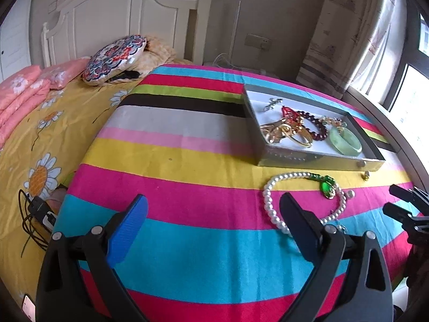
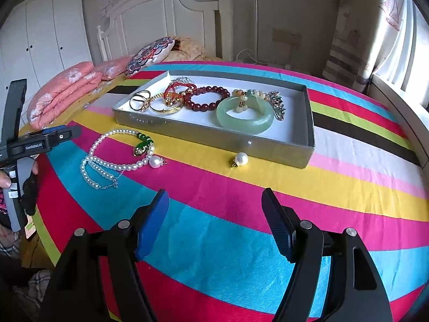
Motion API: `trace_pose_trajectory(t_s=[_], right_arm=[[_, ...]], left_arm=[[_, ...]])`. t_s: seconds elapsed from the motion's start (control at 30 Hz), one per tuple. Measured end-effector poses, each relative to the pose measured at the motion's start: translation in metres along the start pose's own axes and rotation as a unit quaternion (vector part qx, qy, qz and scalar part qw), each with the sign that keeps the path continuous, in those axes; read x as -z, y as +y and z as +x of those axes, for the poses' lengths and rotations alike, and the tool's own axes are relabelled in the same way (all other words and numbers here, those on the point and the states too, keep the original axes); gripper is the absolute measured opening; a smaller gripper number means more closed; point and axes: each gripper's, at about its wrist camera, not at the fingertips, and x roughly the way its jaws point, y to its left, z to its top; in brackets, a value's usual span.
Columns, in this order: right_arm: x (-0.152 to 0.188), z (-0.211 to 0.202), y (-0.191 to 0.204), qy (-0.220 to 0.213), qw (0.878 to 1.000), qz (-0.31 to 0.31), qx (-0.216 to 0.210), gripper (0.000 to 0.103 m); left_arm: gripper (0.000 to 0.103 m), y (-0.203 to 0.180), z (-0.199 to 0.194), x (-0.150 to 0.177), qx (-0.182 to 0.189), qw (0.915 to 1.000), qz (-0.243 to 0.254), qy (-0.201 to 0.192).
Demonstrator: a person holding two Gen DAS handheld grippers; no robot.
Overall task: Organize jewelry
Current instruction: 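Move the right gripper to a loose pearl earring and close on it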
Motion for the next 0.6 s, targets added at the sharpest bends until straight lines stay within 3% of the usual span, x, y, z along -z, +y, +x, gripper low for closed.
trace_pose_trajectory(t_s=[0.1, 0.3, 0.6], right_arm=[[0.001, 0.000, 0.003, 0.000, 1.000, -0.007, 0.000, 0.069], [0.001, 0.002, 0.005, 0.003, 1.000, -0.013, 0.002, 0.069], [0.001, 0.001, 0.005, 0.002, 1.000, -0.013, 0.001, 0.069]], left_arm=[[0.097, -0.001, -0.002, 0.002, 0.009, 0.9999, -0.004, 0.008], [0.097, -0.016, 0.000, 0.006, 0.073, 0.9961, -0.027, 0.042], [0.096, -0.066, 0.009, 0.016, 0.054, 0.9940, 0.075, 0.058]])
